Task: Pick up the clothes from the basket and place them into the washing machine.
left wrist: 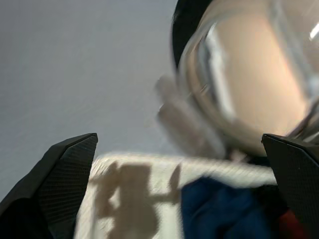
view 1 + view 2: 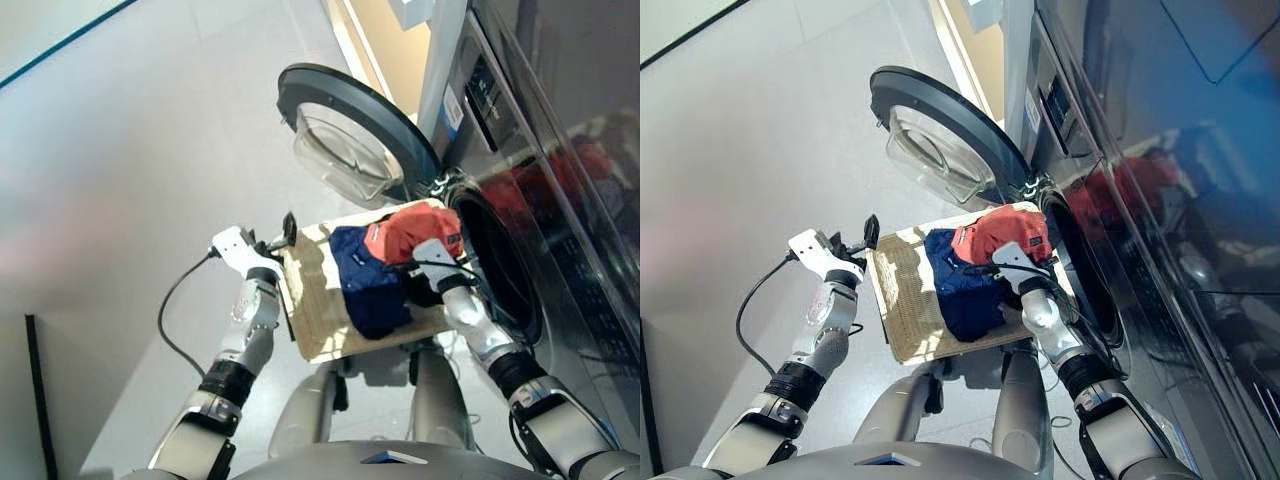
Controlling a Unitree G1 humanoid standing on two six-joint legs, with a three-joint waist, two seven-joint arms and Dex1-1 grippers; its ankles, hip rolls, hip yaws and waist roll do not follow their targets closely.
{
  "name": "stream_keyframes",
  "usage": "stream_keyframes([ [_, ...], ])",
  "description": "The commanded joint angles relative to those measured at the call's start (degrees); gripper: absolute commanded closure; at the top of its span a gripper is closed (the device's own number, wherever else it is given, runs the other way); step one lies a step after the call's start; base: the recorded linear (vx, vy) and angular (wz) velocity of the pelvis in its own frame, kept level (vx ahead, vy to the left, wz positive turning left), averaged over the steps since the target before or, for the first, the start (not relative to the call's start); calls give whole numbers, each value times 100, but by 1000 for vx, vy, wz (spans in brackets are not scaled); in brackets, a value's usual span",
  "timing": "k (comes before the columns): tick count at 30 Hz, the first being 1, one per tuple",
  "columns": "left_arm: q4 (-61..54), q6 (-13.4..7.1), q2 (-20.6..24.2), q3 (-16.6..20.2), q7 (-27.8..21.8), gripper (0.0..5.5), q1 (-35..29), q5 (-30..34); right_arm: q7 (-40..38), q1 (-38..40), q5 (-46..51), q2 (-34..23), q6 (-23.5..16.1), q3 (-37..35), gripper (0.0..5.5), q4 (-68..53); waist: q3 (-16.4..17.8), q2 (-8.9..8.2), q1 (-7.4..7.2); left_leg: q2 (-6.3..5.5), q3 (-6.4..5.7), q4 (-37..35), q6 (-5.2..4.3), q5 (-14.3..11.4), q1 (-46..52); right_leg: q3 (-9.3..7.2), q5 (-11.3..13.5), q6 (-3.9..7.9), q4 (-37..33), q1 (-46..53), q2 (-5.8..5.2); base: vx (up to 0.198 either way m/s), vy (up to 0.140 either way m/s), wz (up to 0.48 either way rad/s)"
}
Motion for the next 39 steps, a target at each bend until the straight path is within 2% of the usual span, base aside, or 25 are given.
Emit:
stream_keyframes([
  [1,381,-349,69,117,273,0,-429,340,-698,-559,570,302,-479,-419,550,-79,353,-69,-49,-103,-91,449,-151,-361,-81,-12,218,499,-804,387,-179,-52,28,-21],
  [5,464,-352,0,8,410,0,-442,391,-1212,-751,1016,504,-646,-867,550,-93,429,15,-40,-107,-82,523,-151,-355,-415,15,228,495,-669,-10,-214,-12,14,10],
  [6,501,-338,-20,-102,492,0,-452,440,-1611,-1039,1330,666,-754,-1166,550,-10,491,91,-24,-120,-79,614,-142,-382,-681,70,219,483,-552,-311,-226,0,0,0],
  [9,624,-336,-24,-156,511,0,-529,458,-1918,-1405,1579,675,-868,-1467,550,201,508,153,23,-108,-69,794,-125,-442,-992,130,204,472,-410,-633,-229,-16,23,0],
  [11,608,-353,-7,-204,575,0,-610,443,-2420,-1904,1806,603,-1003,-1878,550,251,544,233,45,-91,-52,997,-108,-505,-1377,198,185,468,-242,-1026,-262,0,0,0],
  [15,714,-290,22,-240,627,0,-754,495,-2965,-2406,1942,401,-1114,-2362,550,426,515,280,79,-76,-64,1284,-78,-624,-1789,260,140,462,-12,-1437,-265,0,0,0],
  [16,776,-255,99,-258,680,0,-836,644,-3264,-2679,1974,173,-1103,-2604,550,614,512,318,94,-80,-69,1369,-64,-665,-1944,304,122,459,58,-1614,-249,0,0,0],
  [19,844,-265,126,-201,701,0,-934,599,-3429,-2981,2147,-150,-1170,-2855,550,774,434,307,121,-55,-81,1514,-52,-733,-2218,352,91,461,154,-1889,-237,0,0,0],
  [20,818,-287,172,-140,675,0,-980,533,-3493,-3074,2267,-456,-1161,-2994,550,919,412,290,125,-16,-104,1600,-34,-755,-2369,370,69,454,256,-2043,-230,113,-31,15],
  [21,808,-288,193,-98,660,0,-987,479,-3498,-3124,2388,-613,-1184,-3078,550,1011,348,286,155,10,-177,1658,-54,-909,-2390,413,-96,492,347,-2062,-190,113,-52,39],
  [24,785,-295,270,-20,609,0,-965,344,-3545,-3221,2640,-1211,-1193,-3246,550,1260,297,233,146,74,-221,1831,-49,-964,-2587,427,-159,488,537,-2253,-166,37,-14,26],
  [25,785,-294,265,-26,603,0,-975,337,-3520,-3244,2668,-1245,-1209,-3243,550,1304,283,237,162,76,-220,1853,-51,-975,-2619,432,-168,487,558,-2286,-164,-99,-15,27],
  [26,785,-283,298,-15,591,0,-968,310,-3569,-3250,2674,-1501,-1204,-3271,550,1297,313,204,115,94,-152,1904,-28,-877,-2698,387,-59,446,583,-2365,-182,-99,-18,-17],
  [29,761,-303,340,1,548,0,-1004,289,-3471,-3246,2452,-2067,-1106,-3048,550,1249,259,160,103,141,-174,1997,-29,-893,-2827,393,-56,448,653,-2468,-169,6,-27,-18],
  [30,779,-308,355,10,496,0,-1035,312,-3362,-3185,2223,-2250,-989,-2921,550,1181,216,139,110,169,-251,2027,-66,-1037,-2775,435,-212,492,728,-2430,-132,100,-50,-21],
  [32,795,-347,364,-5,431,0,-1070,280,-3300,-3212,2178,-2434,-1007,-2859,550,1268,198,106,108,181,-267,2048,-80,-1064,-2763,419,-228,493,752,-2421,-133,6,-41,-10],
  [33,801,-356,359,-29,395,0,-1095,236,-3311,-3279,2225,-2486,-1024,-2815,550,1383,219,76,72,179,-199,2079,-61,-933,-2836,369,-80,440,714,-2453,-162,-84,-26,-12],
  [34,821,-359,364,-55,392,0,-1118,218,-3327,-3296,2279,-2464,-1028,-2791,550,1526,198,59,60,190,-213,2094,-65,-935,-2839,356,-77,434,719,-2440,-154,0,0,0],
  [35,873,-352,364,-72,379,0,-1136,197,-3282,-3308,2382,-2406,-1035,-2788,546,1681,139,59,82,204,-293,2109,-96,-1089,-2776,391,-233,477,760,-2385,-109,114,-34,-14],
  [36,915,-333,343,-106,342,0,-1165,143,-3118,-3308,2559,-2271,-1070,-2752,201,1772,119,39,70,203,-305,2115,-101,-1072,-2789,377,-208,469,750,-2383,-113,111,-40,-30],
  [37,976,-315,332,-130,280,0,-1200,109,-2743,-3268,2809,-2116,-1072,-2657,0,1852,97,12,54,214,-313,2115,-113,-1072,-2783,369,-207,467,733,-2359,-112,0,0,0],
  [39,1013,-310,298,-171,183,0,-1278,63,-2206,-3131,3073,-1802,-1110,-2449,0,1839,79,-33,11,226,-307,2087,-136,-1069,-2737,355,-187,464,694,-2304,-109,0,0,0],
])
